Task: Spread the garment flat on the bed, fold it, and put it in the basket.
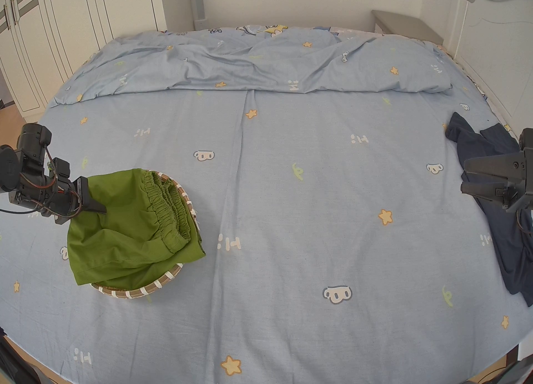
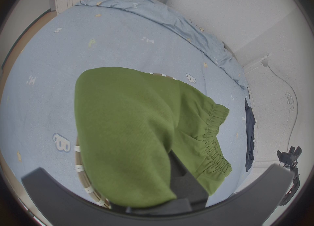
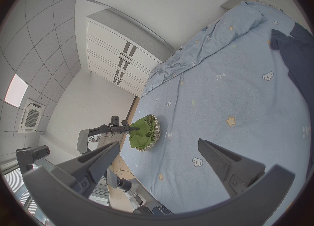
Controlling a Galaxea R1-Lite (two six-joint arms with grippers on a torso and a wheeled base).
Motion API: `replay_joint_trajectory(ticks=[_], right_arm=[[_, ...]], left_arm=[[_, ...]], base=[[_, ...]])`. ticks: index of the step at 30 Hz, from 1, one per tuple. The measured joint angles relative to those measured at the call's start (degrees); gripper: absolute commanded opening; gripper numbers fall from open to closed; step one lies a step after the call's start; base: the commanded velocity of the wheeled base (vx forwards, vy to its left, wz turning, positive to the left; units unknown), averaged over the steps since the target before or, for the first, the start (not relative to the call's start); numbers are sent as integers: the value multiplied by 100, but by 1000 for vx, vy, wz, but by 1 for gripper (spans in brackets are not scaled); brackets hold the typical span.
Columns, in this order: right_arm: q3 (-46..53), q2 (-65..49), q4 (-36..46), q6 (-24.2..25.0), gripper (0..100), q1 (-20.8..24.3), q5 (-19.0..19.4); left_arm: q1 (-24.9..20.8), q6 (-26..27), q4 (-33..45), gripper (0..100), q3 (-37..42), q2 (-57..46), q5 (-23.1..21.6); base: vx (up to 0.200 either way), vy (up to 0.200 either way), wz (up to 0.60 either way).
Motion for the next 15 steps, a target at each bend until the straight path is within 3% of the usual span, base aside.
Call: replay_joint_trajectory(ticks=[1,2,15], right_arm=[[0,-2,2,0,100,9,0],[0,-5,2,2,100,13,0],[5,-13,0,2,100,33,-1]], left_arm=[[-33,-2,0,0,0,33,15],[-63,-4,-2,100,0,72,22],[-116,-180,61,100,-96,27,211]], base=[[0,0,0],[0,0,0],[0,0,0]])
